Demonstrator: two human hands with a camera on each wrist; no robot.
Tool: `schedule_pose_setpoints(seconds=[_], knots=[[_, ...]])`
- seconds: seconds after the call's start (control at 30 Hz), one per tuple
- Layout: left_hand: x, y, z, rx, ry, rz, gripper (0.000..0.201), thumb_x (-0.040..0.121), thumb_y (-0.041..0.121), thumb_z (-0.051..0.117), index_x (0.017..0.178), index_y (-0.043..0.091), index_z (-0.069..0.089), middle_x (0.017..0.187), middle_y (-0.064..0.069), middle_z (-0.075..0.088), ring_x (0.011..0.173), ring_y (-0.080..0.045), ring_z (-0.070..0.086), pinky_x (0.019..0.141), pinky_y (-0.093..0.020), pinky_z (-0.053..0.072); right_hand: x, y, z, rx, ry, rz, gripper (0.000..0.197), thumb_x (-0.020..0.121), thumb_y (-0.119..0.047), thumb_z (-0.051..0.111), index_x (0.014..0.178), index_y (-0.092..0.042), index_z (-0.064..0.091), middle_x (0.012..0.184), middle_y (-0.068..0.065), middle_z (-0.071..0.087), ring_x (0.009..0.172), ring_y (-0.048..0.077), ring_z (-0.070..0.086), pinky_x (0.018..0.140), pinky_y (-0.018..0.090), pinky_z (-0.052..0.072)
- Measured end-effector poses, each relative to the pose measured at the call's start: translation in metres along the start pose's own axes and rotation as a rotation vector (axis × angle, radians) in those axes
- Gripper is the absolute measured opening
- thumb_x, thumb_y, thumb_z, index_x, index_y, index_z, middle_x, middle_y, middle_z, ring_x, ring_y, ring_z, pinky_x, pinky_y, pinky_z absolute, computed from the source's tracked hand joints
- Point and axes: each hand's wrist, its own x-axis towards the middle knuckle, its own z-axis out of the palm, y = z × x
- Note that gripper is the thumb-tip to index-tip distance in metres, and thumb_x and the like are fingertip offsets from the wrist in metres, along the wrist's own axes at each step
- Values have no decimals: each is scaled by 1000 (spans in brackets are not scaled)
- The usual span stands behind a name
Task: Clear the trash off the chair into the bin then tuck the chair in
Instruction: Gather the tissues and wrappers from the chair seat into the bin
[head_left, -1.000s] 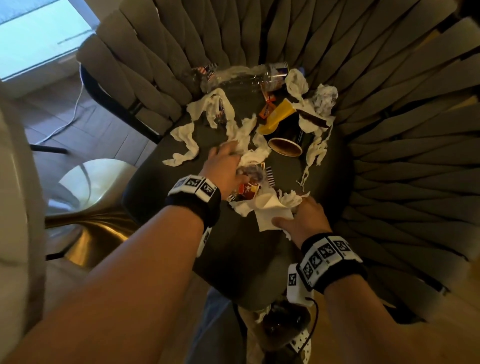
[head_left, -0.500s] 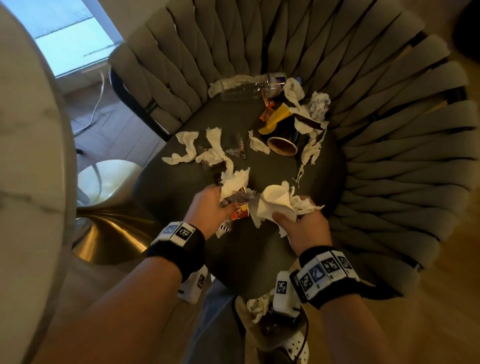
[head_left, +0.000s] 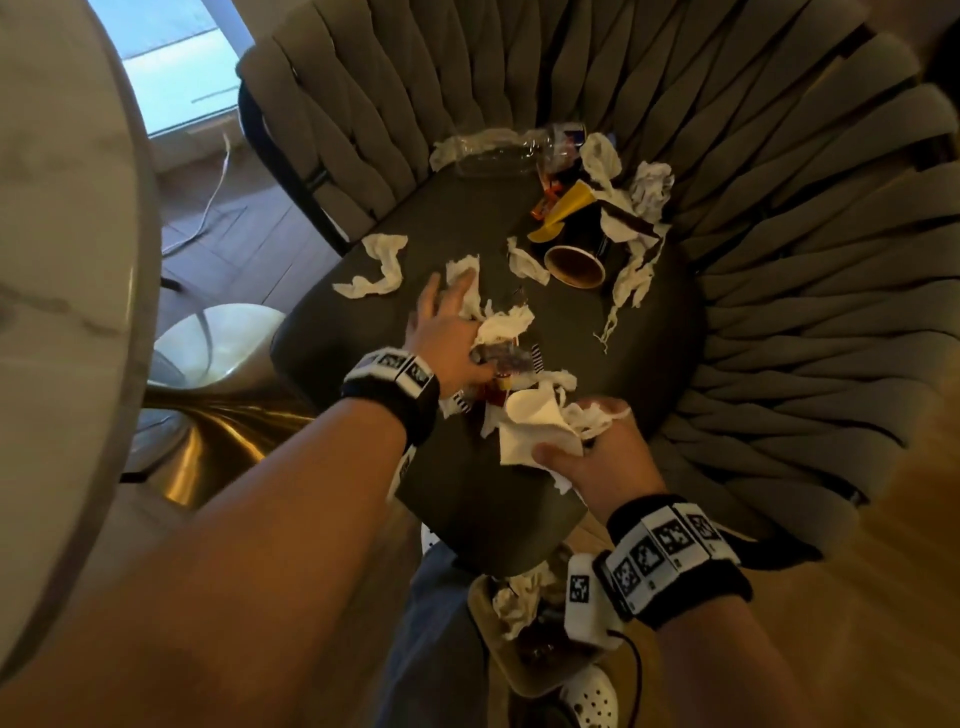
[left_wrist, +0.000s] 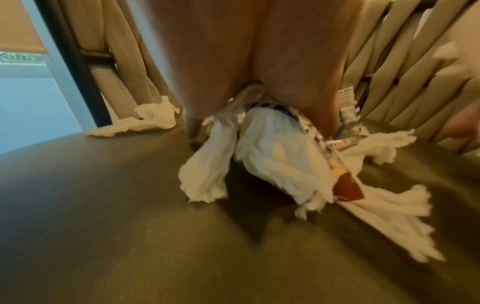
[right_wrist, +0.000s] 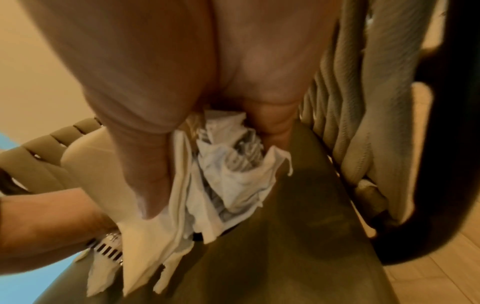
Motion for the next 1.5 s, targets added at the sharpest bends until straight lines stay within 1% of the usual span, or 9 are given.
schedule_pose_setpoints(seconds=[0.2, 0.33, 0.4, 0.5, 0.7, 0.83, 1.0, 1.17, 1.5], knots=[[4, -17, 0, -177, 132, -21, 43, 88, 33, 69, 126, 17, 57, 112, 0, 55, 104, -18, 57, 85, -30, 45, 21, -20, 4, -140, 33, -91, 62, 70, -21, 85, 125, -15, 57, 147, -4, 34, 124, 16, 47, 104, 20, 31], [-31, -36, -1, -487, 275, -139, 61, 87, 24, 72, 140, 21, 42, 134, 0, 56, 110, -11, 60, 86, -25, 52, 38, -45, 5, -362, -65, -100, 55, 74, -30, 79, 124, -22, 58, 159, -13, 9, 141, 25, 23, 110, 31, 22], [-42, -46, -3, -631, 339, -203, 71, 87, 22, 73, 145, 21, 32, 134, -1, 56, 104, -8, 61, 74, -16, 49, 49, -65, 11, -435, -140, -107, 53, 75, -30, 77, 123, -24, 56, 160, -16, -2, 142, 30, 16, 112, 38, 24], [-43, -58, -13, -599, 435, -220, 55, 89, 24, 70, 138, 19, 46, 130, -1, 59, 113, -11, 59, 89, -26, 52, 70, -90, 26, -490, -225, -188, 53, 75, -29, 75, 123, -25, 54, 160, -17, -3, 143, 27, 15, 113, 40, 28], [-6, -65, -37, -471, 442, -263, 47, 86, 30, 73, 126, 9, 62, 146, -8, 36, 130, -24, 42, 106, -28, 35, 103, -113, 39, -607, -288, -29, 76, 78, -30, 74, 143, -18, 36, 136, 7, 52, 123, 27, 51, 98, 39, 46], [27, -73, -38, -370, 324, -288, 52, 83, 45, 73, 129, 22, 63, 163, 2, 8, 147, -36, 10, 117, -48, 19, 125, -125, 28, -623, -80, -185, 69, 77, -26, 74, 139, -15, 45, 150, 7, 24, 132, 31, 39, 109, 40, 38], [49, -80, -29, -421, 281, -257, 57, 82, 55, 67, 126, 21, 59, 122, 0, 60, 103, -15, 59, 85, -29, 51, 156, -136, 31, -714, -135, -104, 76, 77, -31, 73, 144, -17, 39, 152, 8, 24, 136, 29, 36, 110, 36, 34], [27, -64, -17, -519, 345, -339, 42, 88, 37, 69, 124, 18, 57, 112, 3, 64, 91, -9, 61, 71, -18, 48, 136, -131, 26, -549, -118, -20, 41, 82, -26, 66, 121, -15, 60, 121, 9, 61, 116, 30, 57, 95, 39, 49], [-104, -6, 59, -921, 200, -348, 34, 87, 33, 72, 119, 30, 60, 101, 11, 68, 89, 1, 65, 74, -15, 47, -8, -32, 42, 11, -35, 108, 50, 86, -24, 66, 133, -17, 52, 131, 3, 59, 122, 23, 54, 95, 25, 38]])
